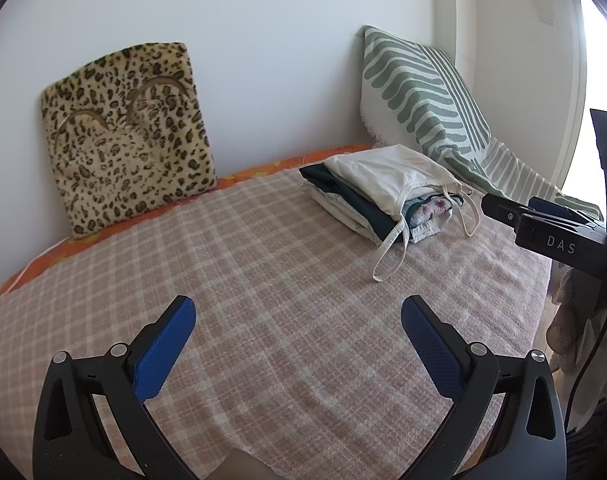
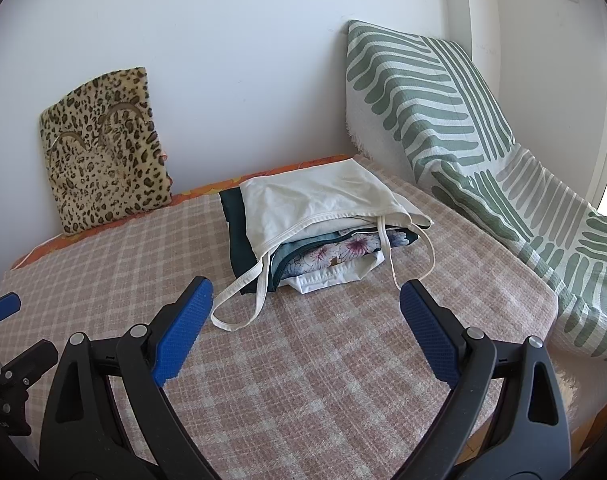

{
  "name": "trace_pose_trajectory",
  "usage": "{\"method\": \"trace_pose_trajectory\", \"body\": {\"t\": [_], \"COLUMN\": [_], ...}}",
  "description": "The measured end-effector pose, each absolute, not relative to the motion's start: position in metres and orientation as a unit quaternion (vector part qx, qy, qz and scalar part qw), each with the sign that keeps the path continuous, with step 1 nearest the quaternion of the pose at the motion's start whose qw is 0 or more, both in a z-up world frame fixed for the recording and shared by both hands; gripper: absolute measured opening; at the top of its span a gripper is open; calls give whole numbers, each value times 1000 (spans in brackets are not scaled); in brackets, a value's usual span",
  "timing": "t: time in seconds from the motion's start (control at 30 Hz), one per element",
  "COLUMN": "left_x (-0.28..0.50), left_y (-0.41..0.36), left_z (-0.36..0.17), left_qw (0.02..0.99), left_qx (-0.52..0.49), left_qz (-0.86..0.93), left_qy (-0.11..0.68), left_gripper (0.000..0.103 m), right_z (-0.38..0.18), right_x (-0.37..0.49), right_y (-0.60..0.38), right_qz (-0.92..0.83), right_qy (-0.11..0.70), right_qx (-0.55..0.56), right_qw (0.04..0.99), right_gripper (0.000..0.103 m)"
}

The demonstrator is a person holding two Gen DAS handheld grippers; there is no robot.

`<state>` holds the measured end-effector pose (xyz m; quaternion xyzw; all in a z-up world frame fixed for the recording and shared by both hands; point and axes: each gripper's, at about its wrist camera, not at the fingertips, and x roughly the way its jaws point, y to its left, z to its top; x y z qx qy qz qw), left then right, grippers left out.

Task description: Fold small clothes

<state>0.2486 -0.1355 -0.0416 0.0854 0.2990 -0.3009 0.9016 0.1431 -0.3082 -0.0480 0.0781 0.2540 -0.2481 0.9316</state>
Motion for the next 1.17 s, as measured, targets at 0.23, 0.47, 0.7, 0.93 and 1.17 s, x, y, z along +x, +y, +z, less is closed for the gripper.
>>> {"method": "trace_pose_trajectory", "body": {"t": [0.23, 0.47, 0.7, 0.93, 1.17], "left_x": [250, 251, 249, 249, 247], "left_y": [-135, -135, -136, -135, -132], "left_z": [-43, -43, -41, -42, -40], "left_qw": [900, 899, 899, 900, 902], "left_qx": [79, 79, 75, 68, 64], "left_qz": [-302, -306, -306, -303, -303], "left_qy": [304, 305, 305, 307, 302], "left_gripper": [102, 102, 102, 102, 102], "right_z": [-48, -48, -48, -49, -49], "right_x": [144, 144, 142, 142, 142], "right_y": [-308, -309, -308, -308, -308], "right_qz": [-247, -245, -247, -247, -246], "right_qy": [254, 254, 253, 253, 254], "right_qx": [82, 83, 85, 83, 84], "right_qw": [932, 932, 932, 931, 931], "right_gripper": [96, 96, 96, 96, 96]}}
